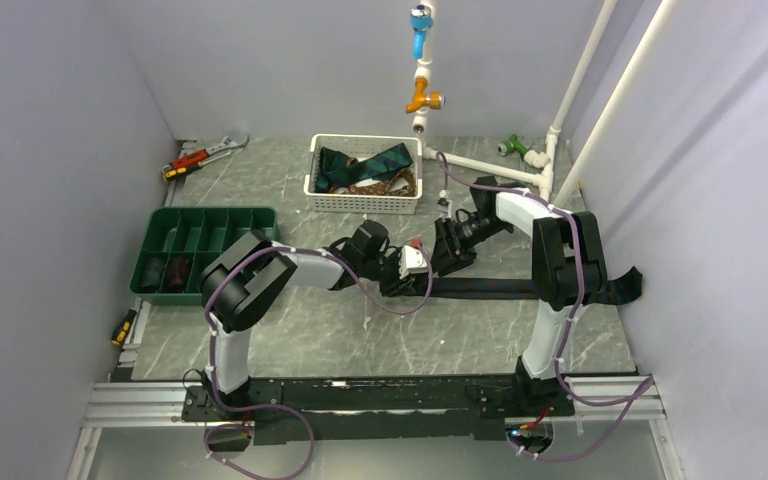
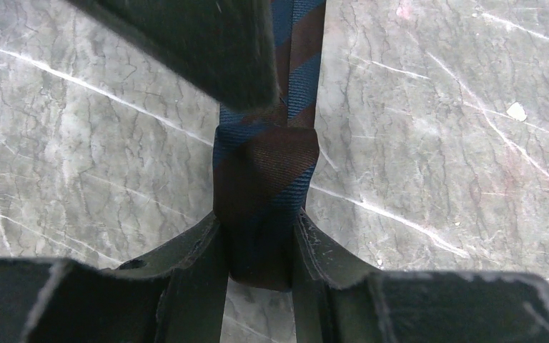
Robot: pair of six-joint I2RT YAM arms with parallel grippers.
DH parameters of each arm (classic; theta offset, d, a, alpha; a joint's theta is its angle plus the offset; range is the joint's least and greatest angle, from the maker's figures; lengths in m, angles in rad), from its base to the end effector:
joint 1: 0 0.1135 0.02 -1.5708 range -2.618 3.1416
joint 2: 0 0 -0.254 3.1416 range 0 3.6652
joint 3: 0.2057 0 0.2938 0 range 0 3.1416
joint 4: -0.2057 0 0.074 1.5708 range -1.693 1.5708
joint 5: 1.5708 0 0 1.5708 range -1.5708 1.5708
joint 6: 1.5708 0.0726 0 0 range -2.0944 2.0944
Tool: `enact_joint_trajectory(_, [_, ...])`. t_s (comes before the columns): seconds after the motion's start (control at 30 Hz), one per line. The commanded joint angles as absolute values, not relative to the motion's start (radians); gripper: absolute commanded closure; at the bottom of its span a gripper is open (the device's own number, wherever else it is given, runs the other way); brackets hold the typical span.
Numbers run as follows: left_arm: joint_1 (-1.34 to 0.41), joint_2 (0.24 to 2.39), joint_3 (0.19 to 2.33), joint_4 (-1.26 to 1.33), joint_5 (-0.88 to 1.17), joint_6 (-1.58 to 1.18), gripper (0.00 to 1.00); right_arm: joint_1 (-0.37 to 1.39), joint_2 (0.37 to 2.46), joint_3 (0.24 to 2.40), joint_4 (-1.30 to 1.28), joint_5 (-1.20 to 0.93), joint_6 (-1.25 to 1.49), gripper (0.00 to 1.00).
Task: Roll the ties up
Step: Roll the tie at the center of the board.
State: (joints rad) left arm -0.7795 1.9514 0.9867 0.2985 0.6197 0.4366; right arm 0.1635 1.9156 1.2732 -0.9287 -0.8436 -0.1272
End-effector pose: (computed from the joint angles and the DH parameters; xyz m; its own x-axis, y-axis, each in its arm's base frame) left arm 0.2777 -0.3338 0.0649 -0.0190 0.5028 -0.8642 0.9987 0.0501 0.0072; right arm 0.3583 0.1141 0.1060 -0.9650 -0.2447 -0.0945 -0.2323 0.6300 0.7410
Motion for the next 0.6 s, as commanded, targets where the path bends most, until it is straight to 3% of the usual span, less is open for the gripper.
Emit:
enact_joint_trajectory(0.0, [-0.774, 2.041, 0.957, 0.056, 0.487, 0.474, 0.63, 0.220, 1.907, 1.300, -0.915, -0.910, -0.097, 0.51])
enact_joint_trajectory(0.23, [-0.773, 2.033, 0.956, 0.054, 0.485, 0.476, 0.62, 0.255, 1.971, 1.305, -0.880, -0.788, -0.069, 0.61])
enact_joint_trajectory(0.37, [-0.773, 2.027, 0.955, 0.059, 0.490, 0.480, 0.61, 0.255, 1.981, 1.276, -0.874, -0.730, -0.094, 0.91])
enact_joint_trajectory(0.4, [-0.774, 2.025, 0.957, 0.058, 0.494, 0.481, 0.58, 0.255, 1.984, 1.270, -0.870, -0.714, -0.101, 0.99])
enact_joint_trajectory(0.57, [-0.760, 1.928, 0.903, 0.178, 0.560, 0.490, 0.28, 0.244, 2.002, 1.238, -0.842, -0.675, -0.106, 1.00])
